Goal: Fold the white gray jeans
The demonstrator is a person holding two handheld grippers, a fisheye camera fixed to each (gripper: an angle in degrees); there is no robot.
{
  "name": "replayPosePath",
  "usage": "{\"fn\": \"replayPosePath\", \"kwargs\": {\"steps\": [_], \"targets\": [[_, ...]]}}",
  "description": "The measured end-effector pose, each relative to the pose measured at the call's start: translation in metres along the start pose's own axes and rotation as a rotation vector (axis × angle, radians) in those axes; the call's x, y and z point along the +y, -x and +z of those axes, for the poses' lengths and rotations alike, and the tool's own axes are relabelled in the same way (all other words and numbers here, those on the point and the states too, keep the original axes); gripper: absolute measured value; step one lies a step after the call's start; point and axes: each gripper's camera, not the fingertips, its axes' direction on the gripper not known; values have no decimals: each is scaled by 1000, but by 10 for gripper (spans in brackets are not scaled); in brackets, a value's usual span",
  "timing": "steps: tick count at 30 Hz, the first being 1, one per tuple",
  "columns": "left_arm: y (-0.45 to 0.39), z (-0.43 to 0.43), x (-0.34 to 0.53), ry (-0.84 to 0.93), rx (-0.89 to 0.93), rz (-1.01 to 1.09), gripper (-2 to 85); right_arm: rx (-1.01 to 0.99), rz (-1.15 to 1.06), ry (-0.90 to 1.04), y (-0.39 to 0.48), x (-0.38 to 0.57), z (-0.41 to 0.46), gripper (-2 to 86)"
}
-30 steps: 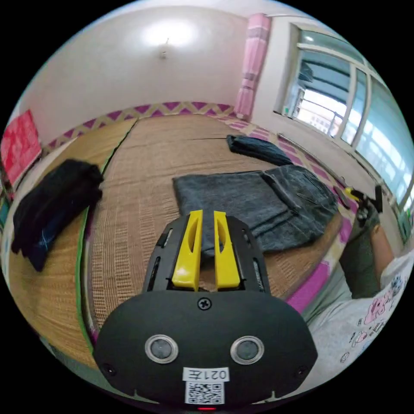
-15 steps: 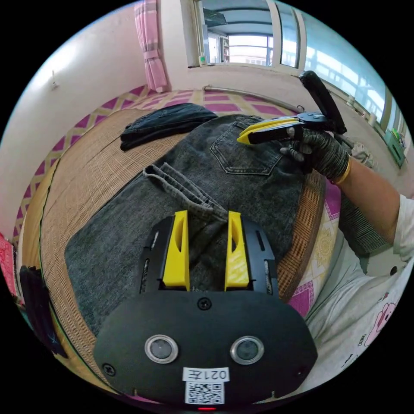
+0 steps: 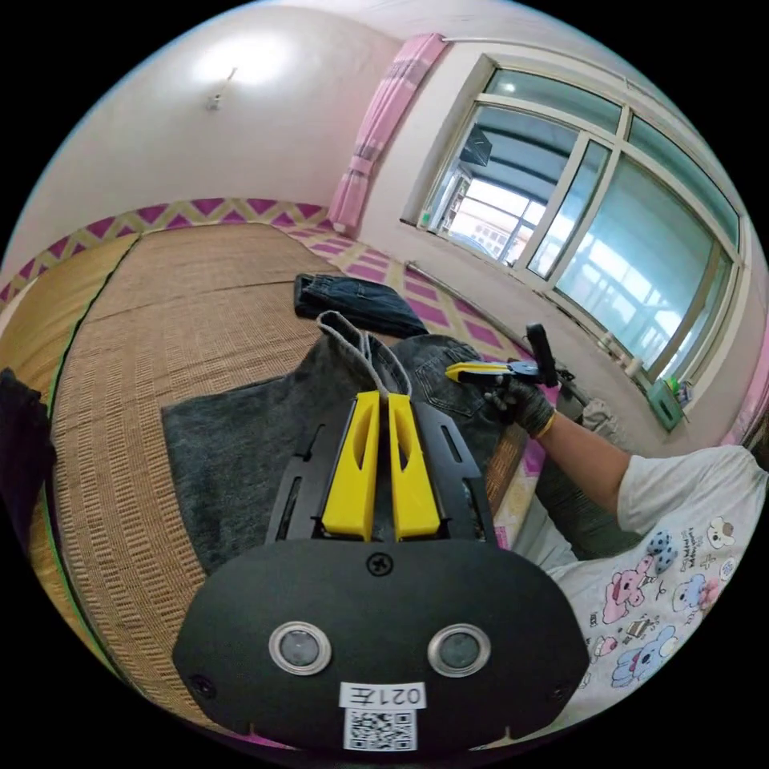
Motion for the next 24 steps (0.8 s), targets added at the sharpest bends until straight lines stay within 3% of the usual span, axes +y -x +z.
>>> {"fn": "replayPosePath", "kwargs": {"steps": [10,15,20,24], "targets": [[-28,58,-2,100,7,81,-4,18,6,19,4,8,4,69],[-31,75,-2,204,17,107,61,-7,7,4,1,13,0,71],[-43,79,-4,272,-81,227,85,-26,18,-7,-3,18,-3,70],[-42,71,-8,279,-182,255,57,-23,13,0,-2,20,-3,69]]}}
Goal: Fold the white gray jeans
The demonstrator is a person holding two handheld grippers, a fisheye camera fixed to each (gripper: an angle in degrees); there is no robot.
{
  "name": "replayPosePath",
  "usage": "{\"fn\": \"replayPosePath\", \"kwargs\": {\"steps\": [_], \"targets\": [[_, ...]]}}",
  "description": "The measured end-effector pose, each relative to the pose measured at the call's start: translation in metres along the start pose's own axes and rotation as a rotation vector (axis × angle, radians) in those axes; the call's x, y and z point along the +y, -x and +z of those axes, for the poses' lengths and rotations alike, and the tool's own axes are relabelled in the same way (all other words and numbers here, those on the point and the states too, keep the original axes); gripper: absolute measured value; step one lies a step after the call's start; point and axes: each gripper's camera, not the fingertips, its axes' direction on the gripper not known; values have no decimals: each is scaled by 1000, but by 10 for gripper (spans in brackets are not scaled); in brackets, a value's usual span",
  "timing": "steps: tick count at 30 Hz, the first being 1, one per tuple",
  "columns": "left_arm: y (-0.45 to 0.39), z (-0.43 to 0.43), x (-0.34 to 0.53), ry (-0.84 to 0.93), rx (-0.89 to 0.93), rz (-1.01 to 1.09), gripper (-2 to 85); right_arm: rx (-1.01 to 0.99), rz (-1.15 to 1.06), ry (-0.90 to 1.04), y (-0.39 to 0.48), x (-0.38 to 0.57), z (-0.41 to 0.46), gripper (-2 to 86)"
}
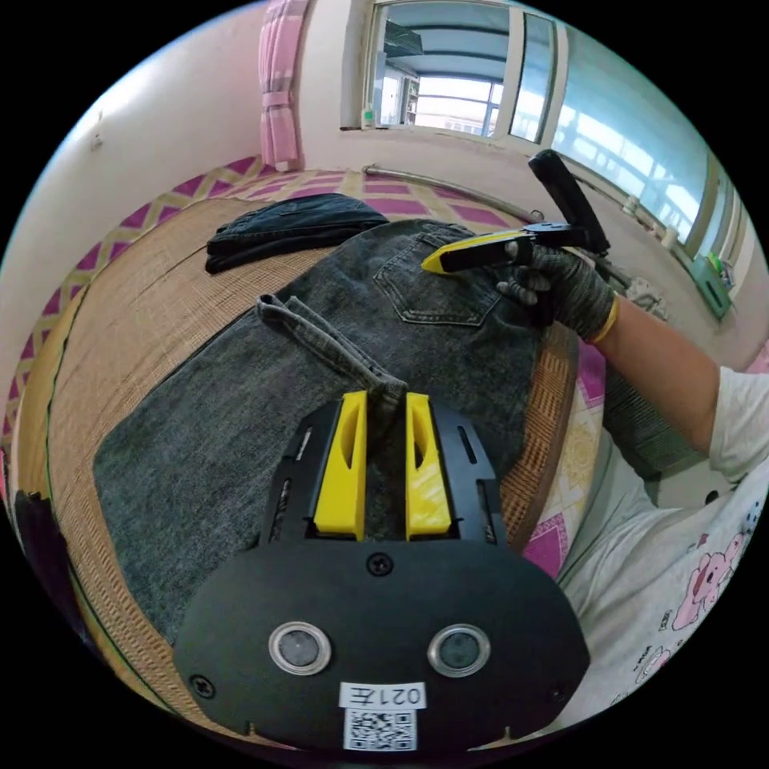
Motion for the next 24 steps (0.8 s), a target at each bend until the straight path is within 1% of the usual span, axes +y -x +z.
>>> {"fn": "replayPosePath", "kwargs": {"steps": [2,4,6,8,9,10,11,12,14,15,17,18,20,22,23,24], "targets": [[11,-10,2,-9,18,-21,19,-1,1,-2,0,1,-1,67],[25,-23,7,-48,65,-67,3,-2,5,-5,-1,2,-2,65],[45,-47,17,-137,136,-139,-4,-4,11,-5,-2,3,-3,63],[77,-97,36,-278,170,-227,-8,-5,15,-3,-2,4,-3,61],[86,-112,42,-309,164,-244,-8,-6,17,-2,-3,4,-3,60],[105,-146,57,-365,141,-269,-8,-8,18,-1,-3,4,-3,60],[125,-183,75,-416,93,-291,-8,-9,20,-1,-3,5,-4,59],[135,-202,85,-437,64,-303,-9,-12,21,-1,-3,5,-4,59],[176,-273,130,-479,-76,-364,-9,-14,23,-3,-3,6,-5,58],[186,-289,143,-482,-116,-382,-9,-16,24,-3,-3,7,-5,58],[228,-340,197,-460,-263,-490,-9,-18,28,-3,-3,8,-5,57],[238,-348,210,-453,-287,-518,-9,-18,32,-3,-3,8,-6,56],[283,-365,266,-400,-369,-683,-8,-18,38,-2,-2,9,-6,55],[316,-360,305,-337,-386,-798,-8,-12,41,2,-1,9,-5,53],[338,-346,325,-270,-327,-860,-8,-8,41,9,1,9,-4,53],[347,-338,334,-240,-303,-886,-8,-5,37,18,2,9,-3,55]]}}
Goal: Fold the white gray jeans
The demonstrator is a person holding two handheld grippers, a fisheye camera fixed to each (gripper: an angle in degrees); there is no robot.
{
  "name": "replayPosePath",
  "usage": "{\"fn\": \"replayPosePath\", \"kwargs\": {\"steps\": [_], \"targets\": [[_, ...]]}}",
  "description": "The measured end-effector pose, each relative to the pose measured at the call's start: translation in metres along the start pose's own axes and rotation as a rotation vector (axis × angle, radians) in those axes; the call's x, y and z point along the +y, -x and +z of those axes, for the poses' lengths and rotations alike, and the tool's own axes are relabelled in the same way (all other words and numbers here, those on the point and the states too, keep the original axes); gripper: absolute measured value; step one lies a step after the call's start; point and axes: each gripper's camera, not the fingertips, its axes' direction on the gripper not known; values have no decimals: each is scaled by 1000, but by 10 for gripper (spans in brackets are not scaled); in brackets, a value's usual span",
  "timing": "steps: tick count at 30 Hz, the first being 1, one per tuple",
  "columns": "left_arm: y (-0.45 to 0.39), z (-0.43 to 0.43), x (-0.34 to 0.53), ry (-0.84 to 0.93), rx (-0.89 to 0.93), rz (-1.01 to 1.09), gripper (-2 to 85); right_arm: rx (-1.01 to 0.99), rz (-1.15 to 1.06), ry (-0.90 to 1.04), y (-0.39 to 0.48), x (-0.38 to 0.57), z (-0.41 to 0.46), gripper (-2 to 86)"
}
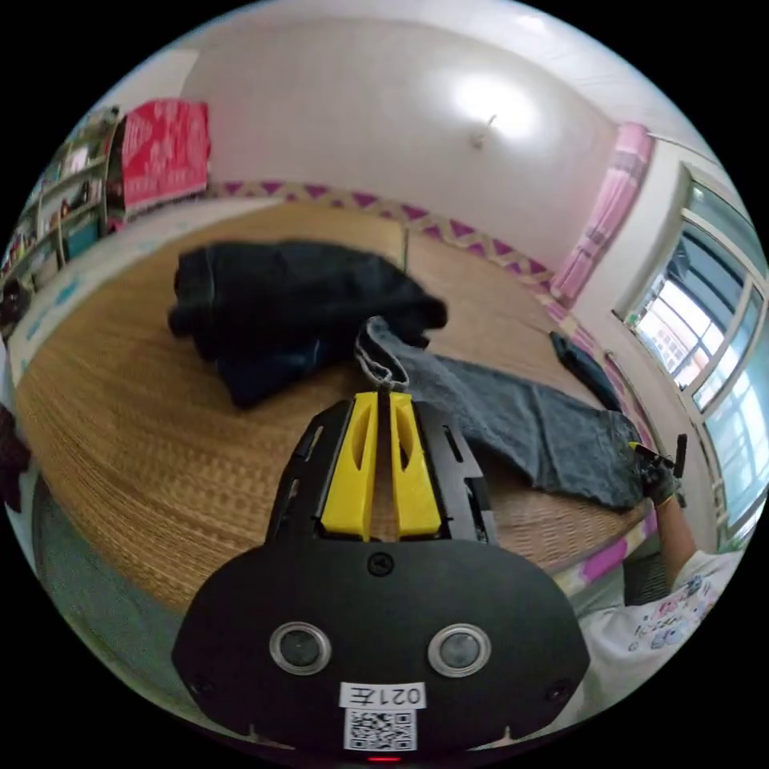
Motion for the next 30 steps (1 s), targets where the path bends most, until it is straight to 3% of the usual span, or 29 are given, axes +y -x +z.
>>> {"fn": "replayPosePath", "kwargs": {"steps": [4,6,9,13,17,23,30], "targets": [[36,12,-3,55,44,-135,-3,-42,-15,21,2,-2,-3,67],[25,-7,-11,16,-46,-108,1,-60,-64,-3,4,-8,-17,70],[-23,-34,-20,-106,-191,95,-1,7,-201,-31,8,-21,-27,80],[-90,-10,-42,-2,-12,408,48,93,-364,36,4,-46,-13,93],[-134,41,-60,124,-5,645,81,170,-555,199,3,-71,18,102],[-141,73,-81,257,-22,800,99,81,-666,336,-6,-88,33,103],[-130,60,-80,328,47,859,53,22,-688,302,-14,-77,25,53]]}}
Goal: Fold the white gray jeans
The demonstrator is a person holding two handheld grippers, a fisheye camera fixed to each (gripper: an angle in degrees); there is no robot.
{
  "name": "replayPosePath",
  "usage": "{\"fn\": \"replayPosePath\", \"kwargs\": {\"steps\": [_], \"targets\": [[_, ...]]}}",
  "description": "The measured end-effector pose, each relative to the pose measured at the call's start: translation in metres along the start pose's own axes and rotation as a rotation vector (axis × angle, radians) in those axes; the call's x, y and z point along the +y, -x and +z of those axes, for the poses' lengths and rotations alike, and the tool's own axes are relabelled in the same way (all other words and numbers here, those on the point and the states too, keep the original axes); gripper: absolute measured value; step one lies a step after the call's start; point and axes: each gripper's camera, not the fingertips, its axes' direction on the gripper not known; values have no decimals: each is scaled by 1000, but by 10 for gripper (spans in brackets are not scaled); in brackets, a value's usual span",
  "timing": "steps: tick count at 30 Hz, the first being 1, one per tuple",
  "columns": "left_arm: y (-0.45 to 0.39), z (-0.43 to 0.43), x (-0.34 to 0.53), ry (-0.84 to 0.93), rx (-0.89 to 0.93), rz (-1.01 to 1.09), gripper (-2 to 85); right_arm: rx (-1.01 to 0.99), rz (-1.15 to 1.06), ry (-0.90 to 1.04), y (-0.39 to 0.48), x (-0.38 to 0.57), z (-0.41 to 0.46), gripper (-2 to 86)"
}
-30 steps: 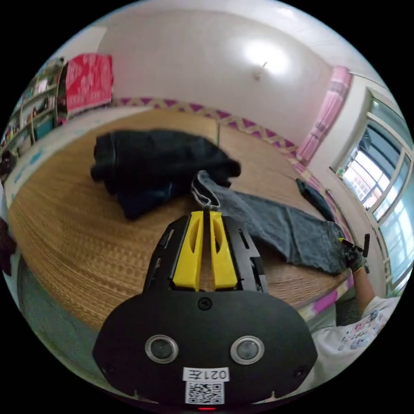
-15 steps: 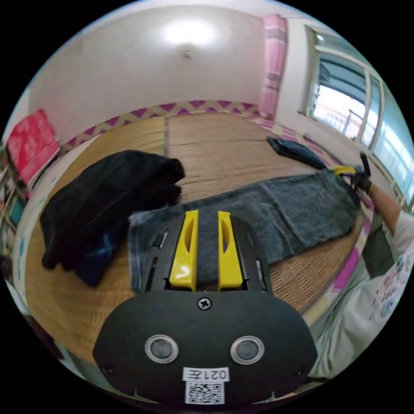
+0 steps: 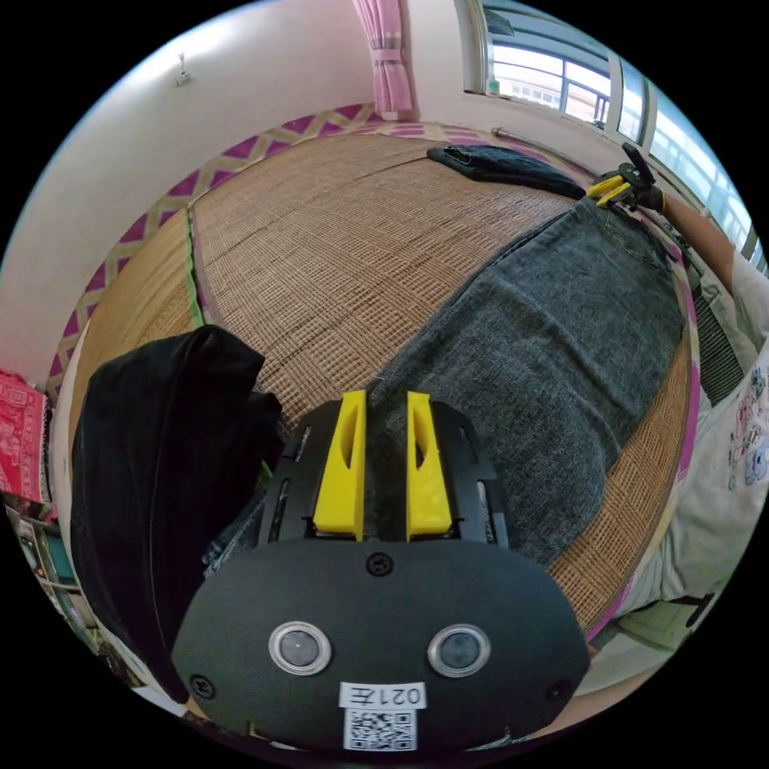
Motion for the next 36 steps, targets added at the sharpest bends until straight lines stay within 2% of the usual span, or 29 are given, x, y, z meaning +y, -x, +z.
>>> {"fn": "replayPosePath", "kwargs": {"steps": [2,6,10,14,17,20,23,27,31,34,36], "targets": [[-2,-11,10,-21,-15,10,8,16,13,-13,1,4,-3,20],[-4,-35,29,-89,-8,2,-7,28,14,-60,11,14,-22,0],[-14,-96,63,-248,8,11,-9,44,-18,-172,38,36,-72,-3],[-49,-172,127,-368,12,57,-10,72,-70,-348,109,92,-157,-5],[-82,-223,193,-469,44,45,-10,83,-121,-379,179,140,-198,-5],[-119,-242,254,-477,97,24,-10,48,-133,-347,239,188,-204,-6],[-144,-223,302,-415,154,-54,-10,-10,-85,-288,276,228,-175,-7],[-151,-183,342,-331,231,-207,-9,-135,46,-193,287,261,-103,-5],[-146,-213,365,-411,274,-268,-8,-180,123,-184,283,272,-98,0],[-143,-253,363,-437,134,-266,-2,-142,129,-260,272,275,-140,15],[-135,-263,356,-415,36,-303,10,-76,190,-380,250,274,-161,57]]}}
